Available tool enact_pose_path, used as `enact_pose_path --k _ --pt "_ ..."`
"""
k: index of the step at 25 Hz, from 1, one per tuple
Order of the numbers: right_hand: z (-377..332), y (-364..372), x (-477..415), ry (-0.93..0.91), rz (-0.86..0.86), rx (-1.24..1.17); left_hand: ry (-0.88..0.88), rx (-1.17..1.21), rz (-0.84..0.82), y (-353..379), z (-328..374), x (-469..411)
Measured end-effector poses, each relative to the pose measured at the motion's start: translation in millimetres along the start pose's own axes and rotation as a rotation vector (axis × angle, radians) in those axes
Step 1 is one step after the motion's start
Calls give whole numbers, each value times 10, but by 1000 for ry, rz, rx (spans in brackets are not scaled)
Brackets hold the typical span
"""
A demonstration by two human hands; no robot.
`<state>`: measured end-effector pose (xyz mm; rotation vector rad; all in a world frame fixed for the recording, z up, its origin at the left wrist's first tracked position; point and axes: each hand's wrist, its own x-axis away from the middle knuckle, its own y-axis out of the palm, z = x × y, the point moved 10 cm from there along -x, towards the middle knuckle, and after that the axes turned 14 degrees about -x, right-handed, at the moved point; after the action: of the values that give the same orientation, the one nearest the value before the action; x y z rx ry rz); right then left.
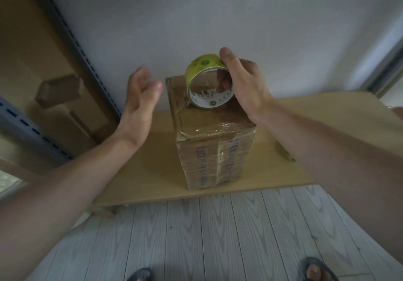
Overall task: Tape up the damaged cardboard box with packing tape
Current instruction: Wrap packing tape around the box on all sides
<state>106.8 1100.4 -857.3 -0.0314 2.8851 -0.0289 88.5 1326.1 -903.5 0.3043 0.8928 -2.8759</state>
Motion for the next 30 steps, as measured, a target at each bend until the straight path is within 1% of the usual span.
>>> enact_pose_path --k 1,2,4,5,6,7,8,10,13,14,16,19,20,23,24,26,30 --pt "2 2 11 0 1 15 88 -74 -128 124 205 6" --pt "-10 -3 20 -2 9 29 133 -131 -219 261 390 29" --pt "-34 -40 24 -9 39 56 185 -351 -227 502 539 5" --pt "-32 -48 15 -12 48 63 167 -484 -208 585 508 -38" --pt "-25 -53 4 -12 54 68 117 -598 -229 662 434 -79" --pt "-18 -50 3 -9 55 72 66 -656 -268 704 344 -93" --pt "-19 -51 3 -7 53 75 51 -672 -305 722 295 -92" --pt "-37 -55 3 -4 48 85 134 -650 -313 728 364 -96" --pt "-66 -52 -7 2 11 86 248 -532 -343 711 407 -142" --pt "-94 -59 -25 -5 -20 111 252 -485 -377 692 383 -146" --pt "-201 -122 -60 -50 -77 237 249 -448 -449 673 342 -150" --pt "-386 -359 -77 -107 -115 399 184 -522 -512 665 314 -64" --pt "-440 -505 -79 -118 -97 436 172 -527 -518 655 329 -40" --pt "-491 -1123 -85 -121 116 555 181 -529 -510 592 376 -16" --pt "-433 -1245 -47 -101 144 641 192 -546 -514 594 379 -13" --pt "-211 -1333 68 -37 116 770 199 -574 -529 626 376 -4" --pt "95 -1382 174 43 102 734 204 -580 -539 658 415 -1"
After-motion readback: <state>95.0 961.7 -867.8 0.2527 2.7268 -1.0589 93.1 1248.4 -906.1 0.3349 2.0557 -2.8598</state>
